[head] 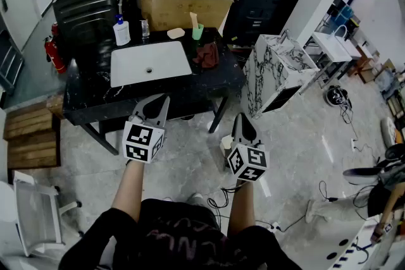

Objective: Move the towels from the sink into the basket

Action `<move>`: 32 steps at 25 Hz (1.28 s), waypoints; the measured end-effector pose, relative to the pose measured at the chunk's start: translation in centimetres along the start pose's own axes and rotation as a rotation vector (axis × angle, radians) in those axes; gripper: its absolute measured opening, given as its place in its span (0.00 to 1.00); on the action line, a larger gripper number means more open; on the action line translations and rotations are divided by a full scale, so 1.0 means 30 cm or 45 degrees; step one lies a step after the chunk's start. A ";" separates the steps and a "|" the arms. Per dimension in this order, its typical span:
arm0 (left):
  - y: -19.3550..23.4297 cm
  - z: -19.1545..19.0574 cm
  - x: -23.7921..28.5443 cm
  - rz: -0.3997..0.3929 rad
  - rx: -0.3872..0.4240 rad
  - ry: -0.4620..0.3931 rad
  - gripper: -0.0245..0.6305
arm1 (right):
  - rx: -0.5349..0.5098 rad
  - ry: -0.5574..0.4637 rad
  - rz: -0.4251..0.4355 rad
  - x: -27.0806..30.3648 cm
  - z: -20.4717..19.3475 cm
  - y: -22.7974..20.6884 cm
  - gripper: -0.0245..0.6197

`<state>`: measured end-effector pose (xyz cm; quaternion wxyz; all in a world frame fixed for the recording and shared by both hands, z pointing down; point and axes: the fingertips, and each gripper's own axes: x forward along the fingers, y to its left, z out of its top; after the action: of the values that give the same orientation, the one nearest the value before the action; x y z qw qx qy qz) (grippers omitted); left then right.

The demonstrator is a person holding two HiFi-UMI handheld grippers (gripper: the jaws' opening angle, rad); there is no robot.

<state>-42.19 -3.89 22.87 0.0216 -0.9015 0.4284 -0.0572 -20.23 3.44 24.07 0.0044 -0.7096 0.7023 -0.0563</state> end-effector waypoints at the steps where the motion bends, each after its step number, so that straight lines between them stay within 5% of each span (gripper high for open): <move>1: 0.003 -0.001 -0.003 0.003 -0.002 0.000 0.06 | 0.001 0.001 -0.003 -0.002 -0.002 -0.002 0.06; 32: -0.016 -0.053 0.012 -0.073 -0.005 0.037 0.06 | -0.056 0.029 -0.043 -0.023 -0.030 0.003 0.06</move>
<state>-41.80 -3.85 24.50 0.0117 -0.9126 0.4027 -0.0701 -20.40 4.20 24.91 -0.0203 -0.7207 0.6912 -0.0490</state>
